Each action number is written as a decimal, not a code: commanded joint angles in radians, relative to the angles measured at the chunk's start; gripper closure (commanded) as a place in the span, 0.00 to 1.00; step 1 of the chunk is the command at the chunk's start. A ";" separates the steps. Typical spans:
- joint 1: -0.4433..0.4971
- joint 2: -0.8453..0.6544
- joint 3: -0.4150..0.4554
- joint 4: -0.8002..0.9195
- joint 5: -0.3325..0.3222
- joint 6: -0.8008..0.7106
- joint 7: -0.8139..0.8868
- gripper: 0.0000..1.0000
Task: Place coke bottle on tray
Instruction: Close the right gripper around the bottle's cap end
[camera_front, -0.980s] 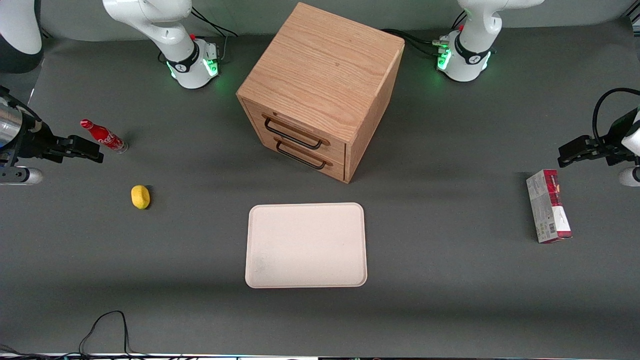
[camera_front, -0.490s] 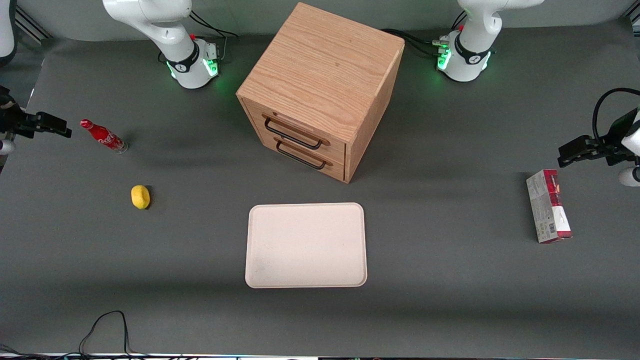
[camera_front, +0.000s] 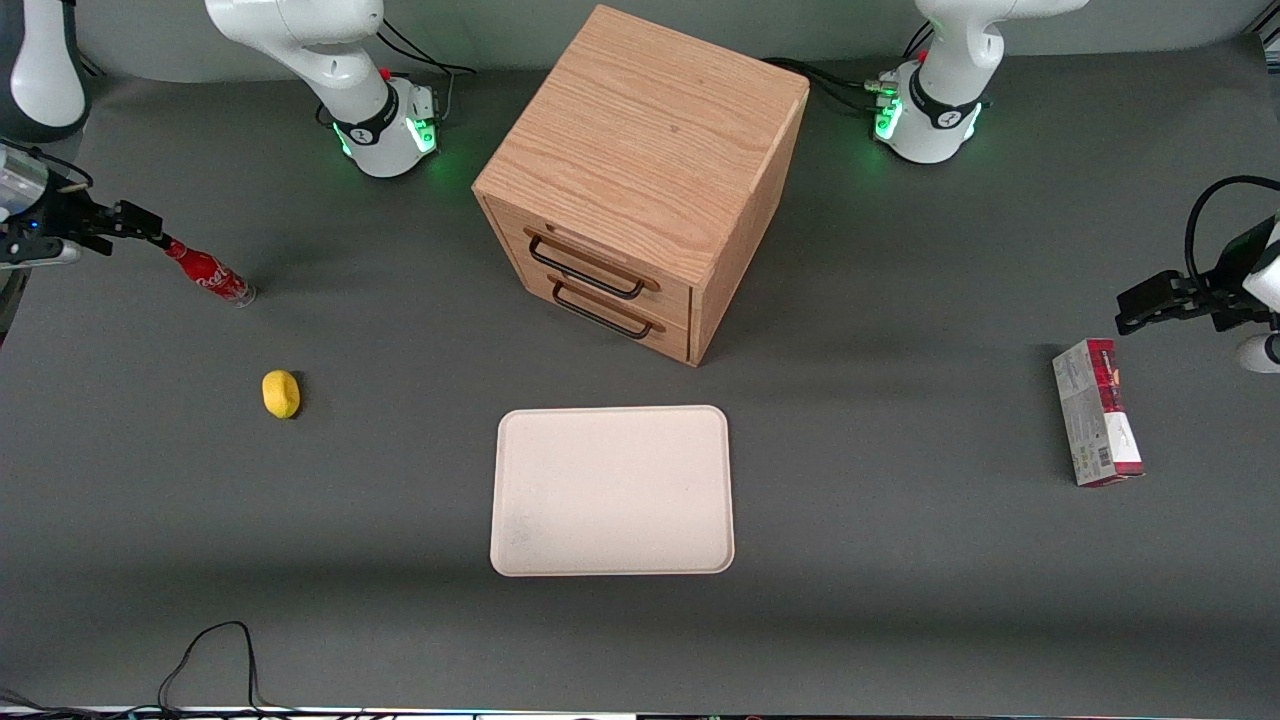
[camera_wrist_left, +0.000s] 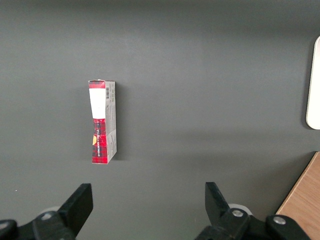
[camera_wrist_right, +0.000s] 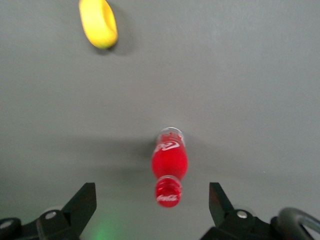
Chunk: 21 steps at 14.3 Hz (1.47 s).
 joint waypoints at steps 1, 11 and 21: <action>0.011 -0.020 -0.073 -0.099 -0.056 0.116 -0.029 0.00; 0.010 0.033 -0.108 -0.166 -0.056 0.237 -0.052 0.45; 0.022 0.035 -0.043 -0.089 -0.047 0.123 0.017 1.00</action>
